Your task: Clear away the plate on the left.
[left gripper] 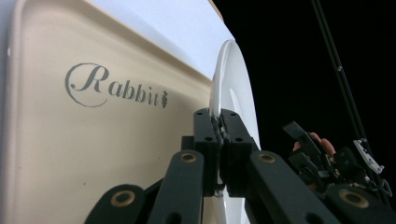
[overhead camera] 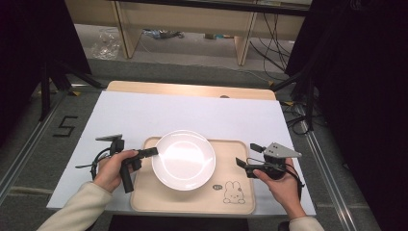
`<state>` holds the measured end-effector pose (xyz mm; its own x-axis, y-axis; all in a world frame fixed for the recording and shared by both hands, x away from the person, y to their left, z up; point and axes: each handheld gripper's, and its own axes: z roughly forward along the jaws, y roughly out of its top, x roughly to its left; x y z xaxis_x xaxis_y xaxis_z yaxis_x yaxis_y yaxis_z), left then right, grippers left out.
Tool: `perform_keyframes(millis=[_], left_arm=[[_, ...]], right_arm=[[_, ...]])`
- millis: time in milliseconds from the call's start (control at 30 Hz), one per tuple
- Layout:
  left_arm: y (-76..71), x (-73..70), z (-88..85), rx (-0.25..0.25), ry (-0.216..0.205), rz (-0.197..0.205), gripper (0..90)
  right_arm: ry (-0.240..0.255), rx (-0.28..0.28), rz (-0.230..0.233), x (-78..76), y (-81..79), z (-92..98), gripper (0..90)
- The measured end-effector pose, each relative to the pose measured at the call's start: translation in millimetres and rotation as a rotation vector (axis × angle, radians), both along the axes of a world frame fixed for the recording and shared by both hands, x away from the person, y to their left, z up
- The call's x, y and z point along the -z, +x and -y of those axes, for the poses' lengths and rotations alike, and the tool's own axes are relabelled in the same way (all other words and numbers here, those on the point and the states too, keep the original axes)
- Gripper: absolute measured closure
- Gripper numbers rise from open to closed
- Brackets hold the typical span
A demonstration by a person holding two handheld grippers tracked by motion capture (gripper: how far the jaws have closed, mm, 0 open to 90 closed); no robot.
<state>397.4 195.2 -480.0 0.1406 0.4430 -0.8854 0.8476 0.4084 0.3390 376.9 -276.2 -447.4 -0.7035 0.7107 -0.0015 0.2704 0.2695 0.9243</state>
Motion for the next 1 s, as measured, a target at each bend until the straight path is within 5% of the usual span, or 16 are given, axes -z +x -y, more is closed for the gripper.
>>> perform_keyframes(millis=[1000], left_arm=[[0.0,13.9,12.3,0.008,0.058,-0.046,85.1]], right_arm=[[-0.010,-0.003,-0.007,-0.7,-0.6,0.7,19.1]])
